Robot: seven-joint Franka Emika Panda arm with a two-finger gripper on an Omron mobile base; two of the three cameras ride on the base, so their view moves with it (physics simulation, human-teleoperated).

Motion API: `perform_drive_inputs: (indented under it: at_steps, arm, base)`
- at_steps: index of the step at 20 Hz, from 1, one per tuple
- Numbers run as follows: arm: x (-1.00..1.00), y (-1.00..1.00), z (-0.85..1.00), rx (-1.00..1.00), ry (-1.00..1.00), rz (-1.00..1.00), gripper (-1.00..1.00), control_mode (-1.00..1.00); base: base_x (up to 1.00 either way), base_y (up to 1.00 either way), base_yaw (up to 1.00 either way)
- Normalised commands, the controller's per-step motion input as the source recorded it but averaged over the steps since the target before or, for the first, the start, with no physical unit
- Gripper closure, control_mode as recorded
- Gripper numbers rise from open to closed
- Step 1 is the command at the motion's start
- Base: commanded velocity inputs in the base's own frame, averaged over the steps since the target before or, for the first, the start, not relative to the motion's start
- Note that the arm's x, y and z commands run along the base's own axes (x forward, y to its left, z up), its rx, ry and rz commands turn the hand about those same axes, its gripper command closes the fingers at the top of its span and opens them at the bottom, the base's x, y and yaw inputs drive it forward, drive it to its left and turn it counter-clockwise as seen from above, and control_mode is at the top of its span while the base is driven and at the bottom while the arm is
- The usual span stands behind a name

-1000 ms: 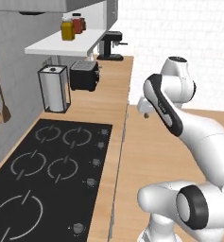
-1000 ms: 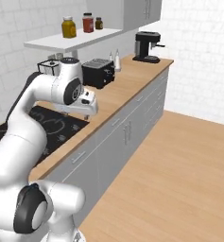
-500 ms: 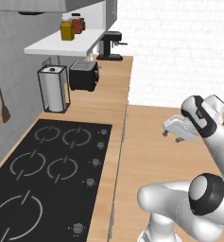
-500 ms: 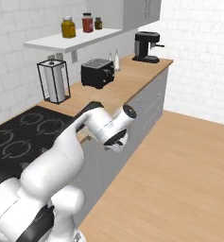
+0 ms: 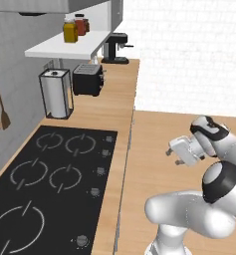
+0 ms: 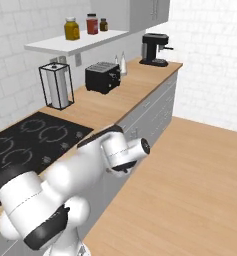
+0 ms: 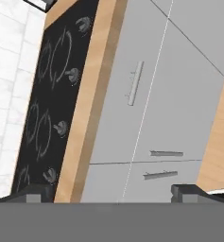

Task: Take a straw from the drawer in front and place it inside the glass cup on the dining counter.

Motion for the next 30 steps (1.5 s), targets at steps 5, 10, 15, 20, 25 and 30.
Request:
perform_drive_inputs:
  at_steps: [5, 10, 15, 20, 25, 30]
  arm:
    - [0.41, 0.28, -0.33, 0.11, 0.13, 0.0, -1.0, -1.0]
    - [0.26, 0.23, -0.37, 0.06, 0.03, 0.0, -1.0, -1.0]
    - [0.11, 0.21, -0.38, 0.0, 0.0, 0.0, -1.0, -1.0]
    - [0.03, 0.45, -0.28, 0.0, -0.03, 0.01, -1.0, -1.0]
    - [0.0, 0.46, -0.02, 0.0, 0.0, 0.0, -1.0, -1.0]
    - [0.02, 0.25, -0.07, 0.01, 0.0, 0.0, -1.0, -1.0]
  base:
    - [0.0, 0.0, 0.0]
    - [0.0, 0.0, 0.0]
    - [0.0, 0.0, 0.0]
    - [0.0, 0.0, 0.0]
    - [0.0, 0.0, 0.0]
    - [0.0, 0.0, 0.0]
